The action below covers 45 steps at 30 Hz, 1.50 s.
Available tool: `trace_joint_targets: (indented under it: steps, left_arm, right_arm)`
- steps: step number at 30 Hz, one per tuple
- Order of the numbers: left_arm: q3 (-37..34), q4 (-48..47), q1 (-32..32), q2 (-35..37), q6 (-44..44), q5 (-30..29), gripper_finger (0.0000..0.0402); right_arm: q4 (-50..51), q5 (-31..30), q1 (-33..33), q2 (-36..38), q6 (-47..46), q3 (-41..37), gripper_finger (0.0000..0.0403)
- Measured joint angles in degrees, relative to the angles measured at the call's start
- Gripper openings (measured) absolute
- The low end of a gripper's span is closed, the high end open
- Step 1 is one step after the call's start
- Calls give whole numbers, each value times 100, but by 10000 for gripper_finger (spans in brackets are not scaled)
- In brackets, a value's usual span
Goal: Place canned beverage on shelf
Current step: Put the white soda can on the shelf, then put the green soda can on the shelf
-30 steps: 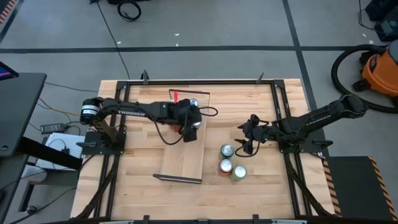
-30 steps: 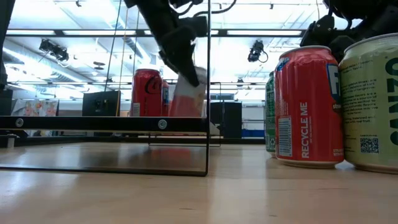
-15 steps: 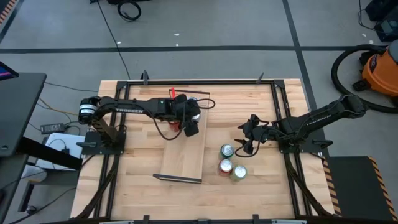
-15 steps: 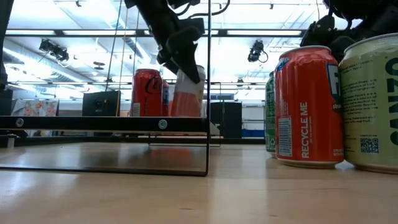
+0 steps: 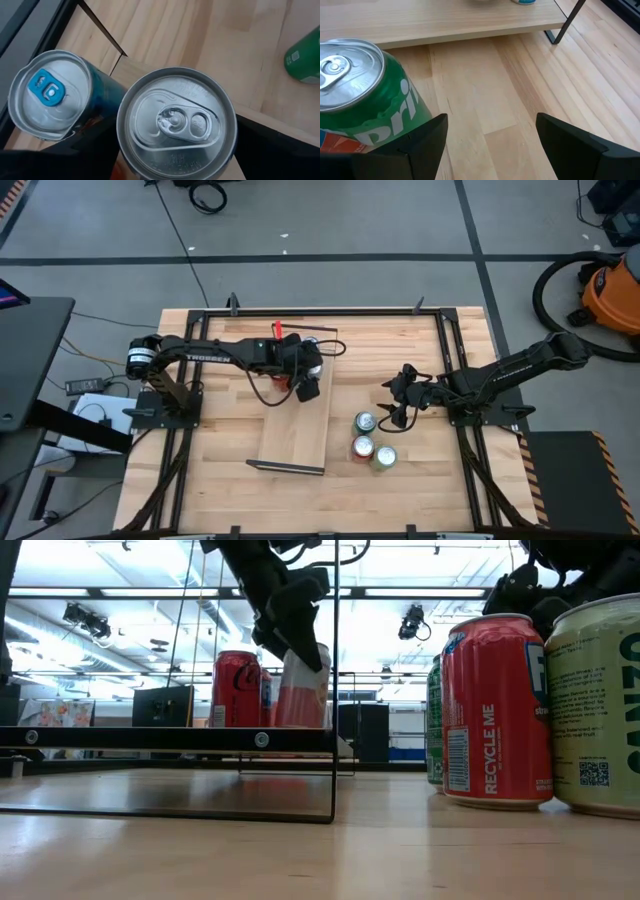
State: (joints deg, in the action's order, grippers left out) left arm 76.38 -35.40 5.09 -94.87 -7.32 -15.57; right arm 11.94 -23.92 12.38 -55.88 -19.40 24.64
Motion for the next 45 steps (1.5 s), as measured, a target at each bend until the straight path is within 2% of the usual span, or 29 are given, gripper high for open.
trace_joint_targets:
  steps: [18,28,37,45]
  left_arm:
    - [0,-93,-119,-9,-2,0,342]
    - [17,-95,-113,-146,-196,37,394]
    - [101,-164,-150,28,-38,-175,396]
    - [117,155,-363,157,288,-299,396]
  right_arm:
    - [-42,2,0,0,0,0,313]
    - [-75,2,0,0,4,2,313]
    - [-77,2,0,0,4,2,313]
    - [-84,2,0,2,4,2,313]
